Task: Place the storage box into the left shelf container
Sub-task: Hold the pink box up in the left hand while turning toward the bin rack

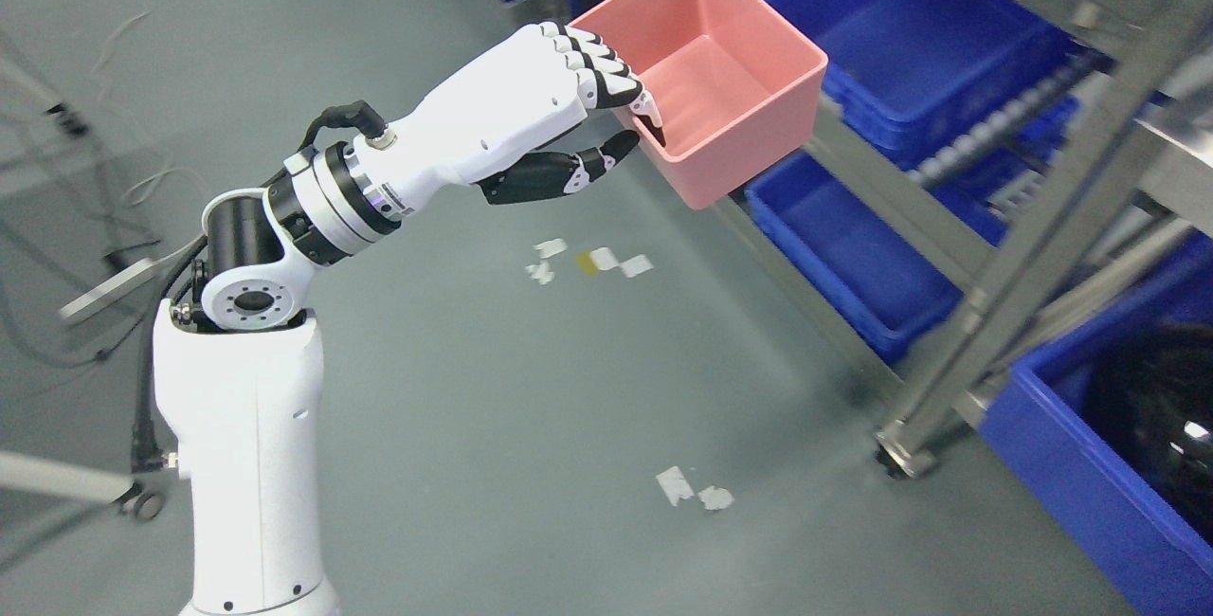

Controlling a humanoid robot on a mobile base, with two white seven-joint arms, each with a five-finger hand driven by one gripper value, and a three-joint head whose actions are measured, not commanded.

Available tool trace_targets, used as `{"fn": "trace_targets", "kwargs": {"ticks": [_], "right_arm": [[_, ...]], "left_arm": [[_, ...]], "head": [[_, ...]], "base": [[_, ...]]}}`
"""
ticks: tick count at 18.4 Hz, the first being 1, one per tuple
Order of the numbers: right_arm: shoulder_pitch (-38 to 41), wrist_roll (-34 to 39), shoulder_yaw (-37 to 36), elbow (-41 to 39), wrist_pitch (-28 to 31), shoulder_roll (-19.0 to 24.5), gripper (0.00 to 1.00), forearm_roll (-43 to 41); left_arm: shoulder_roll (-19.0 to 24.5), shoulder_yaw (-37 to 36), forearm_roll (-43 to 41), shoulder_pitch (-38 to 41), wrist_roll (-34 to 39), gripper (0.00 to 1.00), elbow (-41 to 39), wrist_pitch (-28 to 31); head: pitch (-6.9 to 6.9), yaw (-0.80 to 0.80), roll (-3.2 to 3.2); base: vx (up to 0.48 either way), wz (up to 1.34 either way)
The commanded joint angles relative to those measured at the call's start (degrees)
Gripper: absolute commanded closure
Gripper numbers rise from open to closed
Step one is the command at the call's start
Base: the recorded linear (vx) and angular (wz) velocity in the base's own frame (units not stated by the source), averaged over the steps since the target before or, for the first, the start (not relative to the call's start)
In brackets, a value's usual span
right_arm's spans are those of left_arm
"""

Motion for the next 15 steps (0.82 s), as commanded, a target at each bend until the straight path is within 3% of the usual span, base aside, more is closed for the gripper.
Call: {"fn": "trace_targets", "kwargs": {"ticks": [1,7,15], "right_arm": [[0.4,0.3,0.0,-1.0,0.0,-1.0,0.0,-0.2],[0.4,0.3,0.0,-1.0,0.0,-1.0,0.0,-0.2],[0.4,0.3,0.0,-1.0,0.0,-1.0,0.0,-0.2]], "left_arm": [[1.0,-1.7,0.0,0.1,0.2,0.98,-0.4,0.0],[1.0,-1.6,0.1,0.2,0.2,0.98,-0.4,0.0],[1.0,-1.8,0.4,1.6,0.3,0.97,-0.4,0.0]], "head": [[0.0,0.0,0.0],[0.01,0.0,0.0],[0.01,0.0,0.0]], "base": [[0.065,1.29],[0.11,1.11],[0.241,0.38]]}}
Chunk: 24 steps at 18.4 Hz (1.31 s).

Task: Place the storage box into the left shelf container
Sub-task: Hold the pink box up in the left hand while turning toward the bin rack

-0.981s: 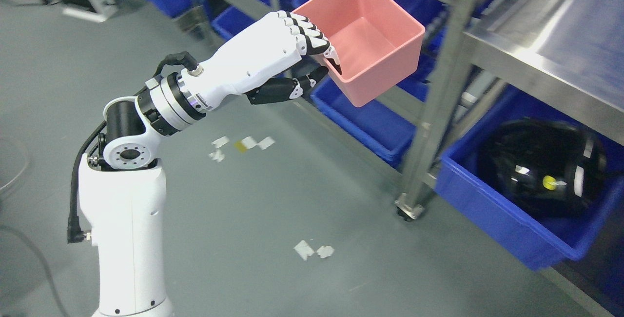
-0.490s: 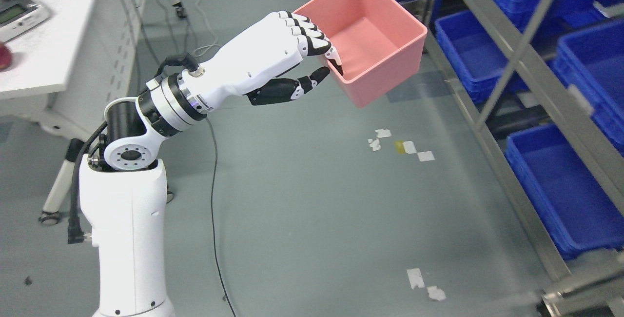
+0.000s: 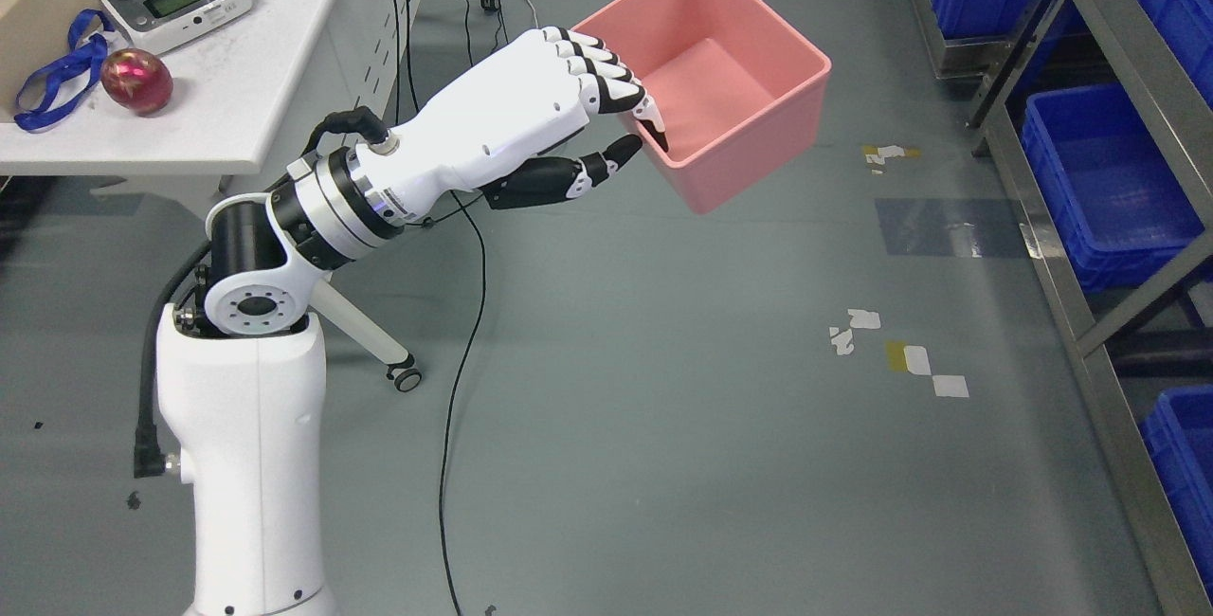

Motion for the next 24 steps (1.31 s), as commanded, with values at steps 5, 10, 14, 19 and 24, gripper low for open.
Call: {"fn": "trace_targets", "kwargs": {"ticks": [5,10,14,19,24], "right_arm": [[0.4,0.0,0.0,-1.0,0.0,-1.0,0.0,-0.2],[0.4,0.0,0.0,-1.0,0.0,-1.0,0.0,-0.2],[0.4,0.0,0.0,-1.0,0.0,-1.0,0.0,-0.2],[0.4,0.0,0.0,-1.0,0.0,-1.0,0.0,-0.2],[0.4,0.0,0.0,-1.0,0.0,-1.0,0.0,-0.2]], "left_arm": [[1.0,-1.5,0.2,0.8,0.0,0.97,-0.1,0.0],[1.0,-1.3,0.1,0.8,0.0,0.97,-0.1,0.0],[1.0,-1.2,0.2,0.8,0.0,0.97,-0.1,0.0],[1.0,-1.2,0.2,0.8,0.0,0.97,-0.1,0.0],[1.0,-1.3,0.2,0.9,-0.1,0.97,-0.1,0.0]], "head": [[0.0,0.0,0.0],[0.0,0.0,0.0],[0.0,0.0,0.0],[0.0,0.0,0.0],[0.0,0.0,0.0]], "base": [[0.36,-0.01],[0.383,-0.06],[0.424,0.02],[0.455,0.04],[0.474,0.01]]}}
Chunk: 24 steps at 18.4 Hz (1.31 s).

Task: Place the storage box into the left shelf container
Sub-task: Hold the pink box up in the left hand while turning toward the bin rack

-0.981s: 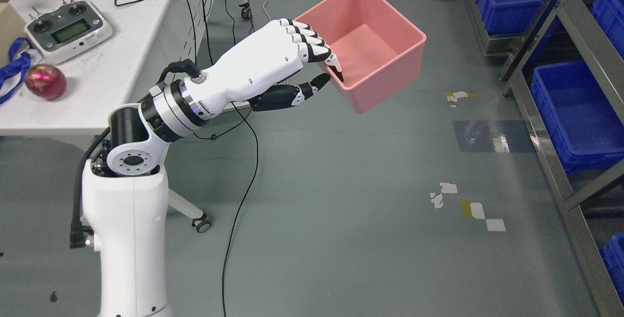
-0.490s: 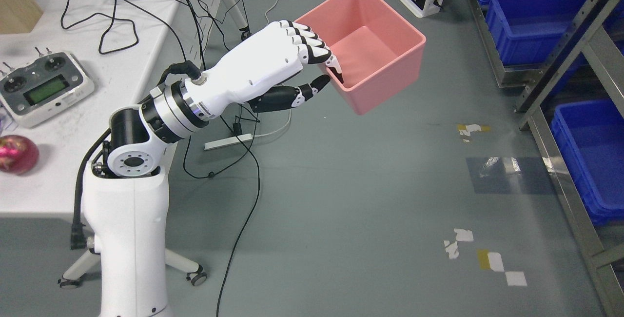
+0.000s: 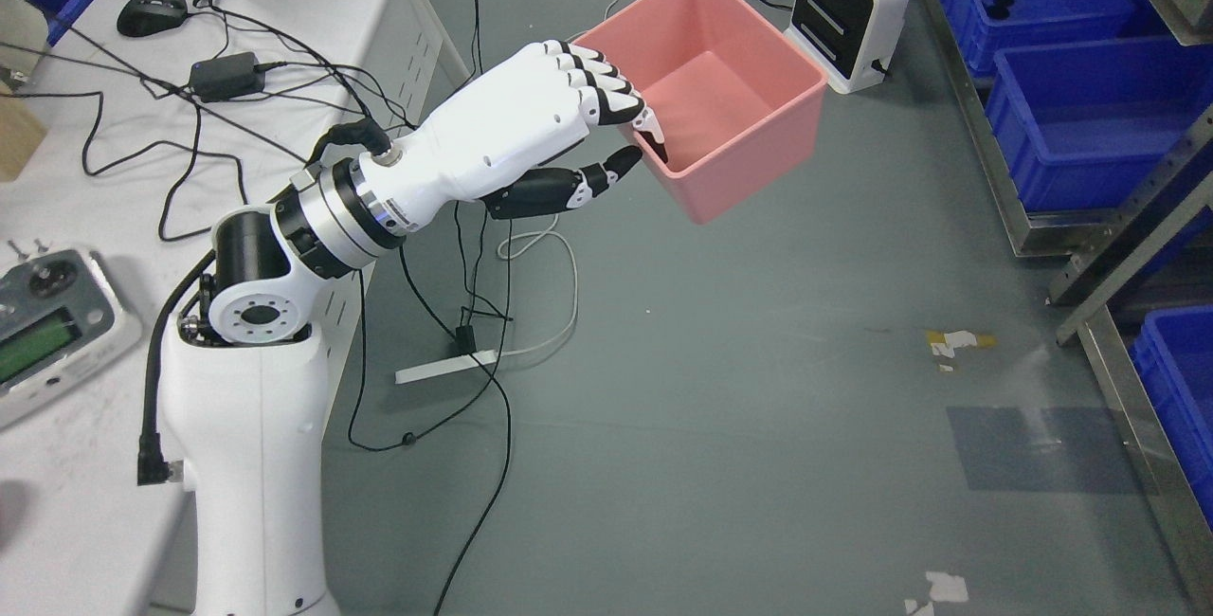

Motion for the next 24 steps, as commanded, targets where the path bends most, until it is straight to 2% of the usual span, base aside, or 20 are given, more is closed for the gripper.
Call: {"fn": "trace_targets", "kwargs": {"ticks": [1,11,24], "right_arm": [[0.4,-0.3,0.0,-1.0,0.0,-1.0,0.0,-0.2],[0.4,-0.3,0.0,-1.0,0.0,-1.0,0.0,-0.2],[0.4,-0.3,0.0,-1.0,0.0,-1.0,0.0,-0.2]], "left_arm": [[1.0,-1.3,0.0,0.1,-0.1,0.97,0.1,0.0],[1.0,-1.4,0.1,0.6,-0.1,0.97,0.1,0.0],[1.0,-1.5,0.3,0.5,-0.1,0.96,0.3,0.0]], "head": [[0.0,0.0,0.0],[0.0,0.0,0.0],[0.0,0.0,0.0]], "base": [[0.454,-0.05],[0.372,-0.24],[0.259,-0.84]]}}
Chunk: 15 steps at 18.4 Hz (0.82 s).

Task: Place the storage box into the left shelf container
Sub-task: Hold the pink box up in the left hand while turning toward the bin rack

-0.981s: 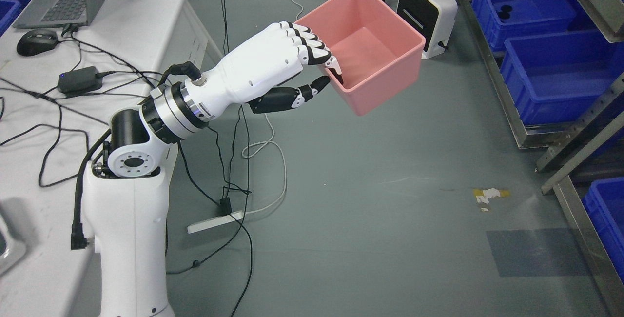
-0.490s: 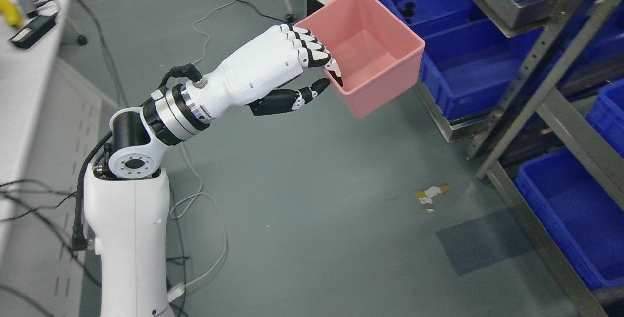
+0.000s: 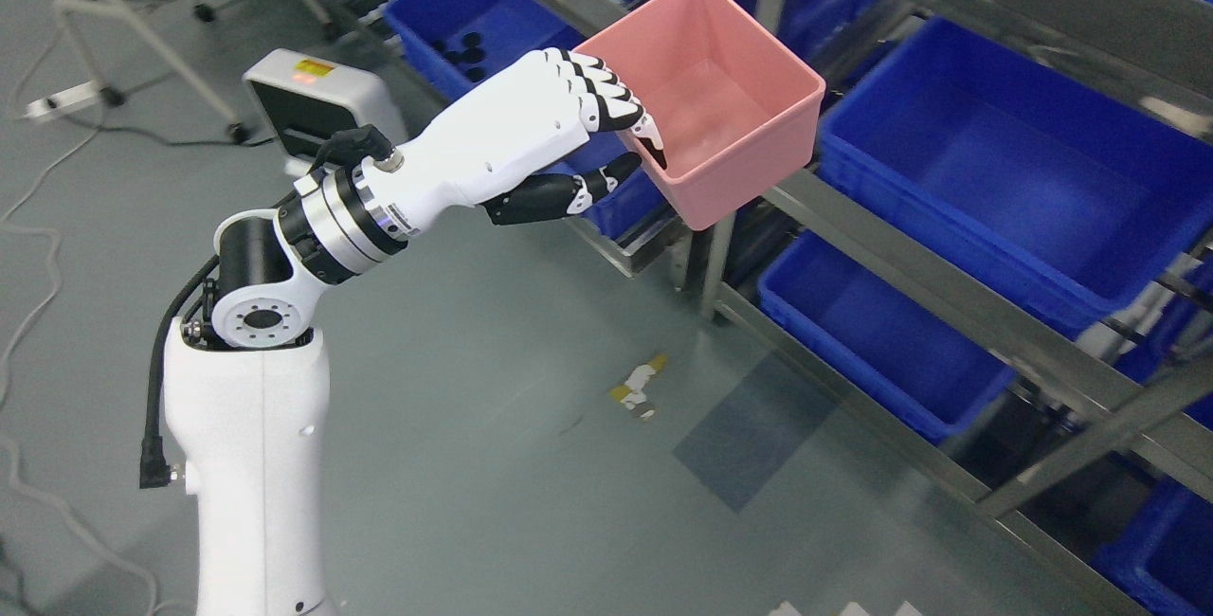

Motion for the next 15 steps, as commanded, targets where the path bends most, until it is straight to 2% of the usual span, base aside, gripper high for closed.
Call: {"fn": "trace_targets", "kwargs": {"ticks": [1,8,10,15], "right_arm": [[0.4,0.0,0.0,-1.0,0.0,-1.0,0.0,-0.2],[0.4,0.0,0.0,-1.0,0.0,-1.0,0.0,-0.2],[0.4,0.0,0.0,-1.0,0.0,-1.0,0.0,-0.2],[0.4,0.0,0.0,-1.0,0.0,-1.0,0.0,-0.2]], "left_arm": [[1.0,-1.5,0.1,0.0,-0.1,0.97,0.1,0.0],[1.0,-2.3,0.2,1.7,-0.1,0.97,0.2,0.0],[1.0,-5.9,0.7,6.1,-0.1,0.97,0.2,0.0],[1.0,-8.4,0.7,14.2,-0.8,0.97,0.5,0.0]], "head": [[0.0,0.0,0.0],[0.0,0.0,0.0],[0.0,0.0,0.0],[0.0,0.0,0.0]], "base": [[0.197,-0.98],[0.153,-0.91],[0.084,-0.62],[0.051,-0.48]]}}
